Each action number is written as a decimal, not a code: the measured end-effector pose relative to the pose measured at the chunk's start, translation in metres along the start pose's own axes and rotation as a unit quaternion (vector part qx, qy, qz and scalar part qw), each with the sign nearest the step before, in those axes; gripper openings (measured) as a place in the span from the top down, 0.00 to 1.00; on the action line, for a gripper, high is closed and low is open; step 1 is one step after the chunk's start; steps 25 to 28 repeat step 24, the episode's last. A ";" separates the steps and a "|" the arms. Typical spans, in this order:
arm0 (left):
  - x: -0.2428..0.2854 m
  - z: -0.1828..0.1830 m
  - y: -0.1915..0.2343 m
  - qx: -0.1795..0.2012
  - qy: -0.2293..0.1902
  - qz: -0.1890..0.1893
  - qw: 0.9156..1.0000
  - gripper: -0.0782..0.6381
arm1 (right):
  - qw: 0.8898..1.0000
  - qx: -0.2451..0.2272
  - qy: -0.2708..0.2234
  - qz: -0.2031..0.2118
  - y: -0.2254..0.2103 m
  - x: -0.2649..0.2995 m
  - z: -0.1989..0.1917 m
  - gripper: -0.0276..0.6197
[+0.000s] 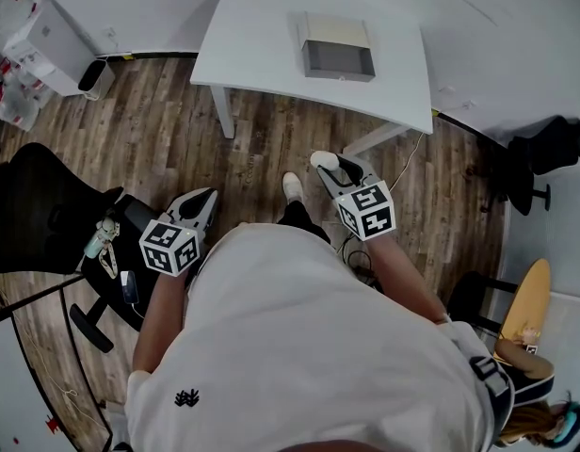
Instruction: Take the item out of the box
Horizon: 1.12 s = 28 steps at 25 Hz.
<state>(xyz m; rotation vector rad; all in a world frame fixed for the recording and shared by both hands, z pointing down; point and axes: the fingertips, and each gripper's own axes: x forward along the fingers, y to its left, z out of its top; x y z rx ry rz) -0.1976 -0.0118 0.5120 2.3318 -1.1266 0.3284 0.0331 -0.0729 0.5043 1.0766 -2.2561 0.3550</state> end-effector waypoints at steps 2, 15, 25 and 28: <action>0.000 -0.001 0.000 0.000 0.001 -0.001 1.000 0.88 | 1.000 0.001 0.001 0.001 0.001 0.000 -0.001 0.71; 0.000 -0.004 -0.002 0.001 0.009 0.000 1.000 0.88 | 1.000 0.005 0.001 0.006 0.002 0.004 -0.004 0.71; 0.003 -0.001 -0.001 0.001 0.009 0.002 1.000 0.88 | 1.000 0.004 0.001 0.008 -0.005 0.010 -0.003 0.71; 0.003 -0.001 -0.001 0.001 0.009 0.002 1.000 0.88 | 1.000 0.004 0.001 0.008 -0.005 0.010 -0.003 0.71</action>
